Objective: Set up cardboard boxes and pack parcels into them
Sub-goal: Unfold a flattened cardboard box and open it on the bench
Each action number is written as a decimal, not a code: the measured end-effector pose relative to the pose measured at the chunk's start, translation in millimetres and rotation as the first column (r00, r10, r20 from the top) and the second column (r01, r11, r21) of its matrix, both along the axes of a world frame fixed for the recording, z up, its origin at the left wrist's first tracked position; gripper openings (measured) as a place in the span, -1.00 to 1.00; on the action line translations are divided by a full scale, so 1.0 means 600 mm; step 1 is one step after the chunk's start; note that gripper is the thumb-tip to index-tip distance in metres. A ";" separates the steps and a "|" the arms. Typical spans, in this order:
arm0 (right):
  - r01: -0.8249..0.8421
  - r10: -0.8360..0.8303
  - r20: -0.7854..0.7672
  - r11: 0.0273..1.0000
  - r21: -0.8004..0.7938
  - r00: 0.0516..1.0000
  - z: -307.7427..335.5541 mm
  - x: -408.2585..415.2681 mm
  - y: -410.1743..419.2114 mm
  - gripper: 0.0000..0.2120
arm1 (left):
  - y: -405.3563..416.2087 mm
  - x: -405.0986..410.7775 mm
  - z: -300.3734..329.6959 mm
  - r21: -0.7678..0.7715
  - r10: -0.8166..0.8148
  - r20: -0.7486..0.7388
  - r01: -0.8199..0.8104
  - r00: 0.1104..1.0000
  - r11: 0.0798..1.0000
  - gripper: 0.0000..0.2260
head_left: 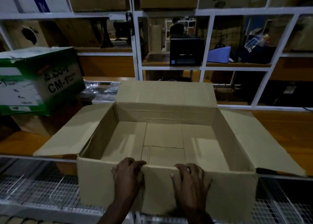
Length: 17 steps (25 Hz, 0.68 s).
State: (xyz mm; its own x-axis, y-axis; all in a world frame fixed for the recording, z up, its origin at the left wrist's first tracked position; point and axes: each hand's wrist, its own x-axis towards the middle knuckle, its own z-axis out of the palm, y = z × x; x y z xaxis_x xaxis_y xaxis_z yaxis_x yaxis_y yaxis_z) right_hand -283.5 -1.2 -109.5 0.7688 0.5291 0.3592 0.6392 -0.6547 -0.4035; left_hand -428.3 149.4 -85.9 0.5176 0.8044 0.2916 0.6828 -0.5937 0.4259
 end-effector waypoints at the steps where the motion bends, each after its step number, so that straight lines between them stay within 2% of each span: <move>1: 0.020 -0.020 0.033 1.000 -0.001 0.999 0.006 0.004 -0.001 -0.74 | 0.006 0.004 0.014 -0.036 0.009 -0.039 -0.011 0.999 0.999 -0.73; 3: 0.046 -0.047 0.068 0.999 0.013 0.997 0.022 0.024 0.001 -0.73 | 0.028 0.018 0.035 -0.074 0.007 -0.090 -0.013 0.996 0.997 -0.68; 7: -0.009 0.009 0.044 1.000 0.002 0.999 0.061 0.121 0.046 -0.64 | 0.098 0.101 0.048 -0.075 -0.111 0.011 0.112 0.994 0.991 -0.45; 11: -0.093 0.094 0.031 0.994 -0.054 0.995 0.073 0.221 0.150 -0.56 | 0.171 0.216 0.020 -0.133 -0.109 -0.135 0.091 0.985 0.987 -0.37; 14: -0.170 0.162 -0.062 0.969 -0.178 0.985 0.062 0.281 0.226 -0.50 | 0.207 0.295 0.004 -0.181 -0.166 -0.186 0.133 0.968 0.975 -0.38; 17: -0.243 0.220 -0.112 0.926 -0.289 0.969 0.061 0.345 0.295 -0.44 | 0.259 0.371 0.009 -0.138 -0.204 -0.259 0.173 0.944 0.975 -0.35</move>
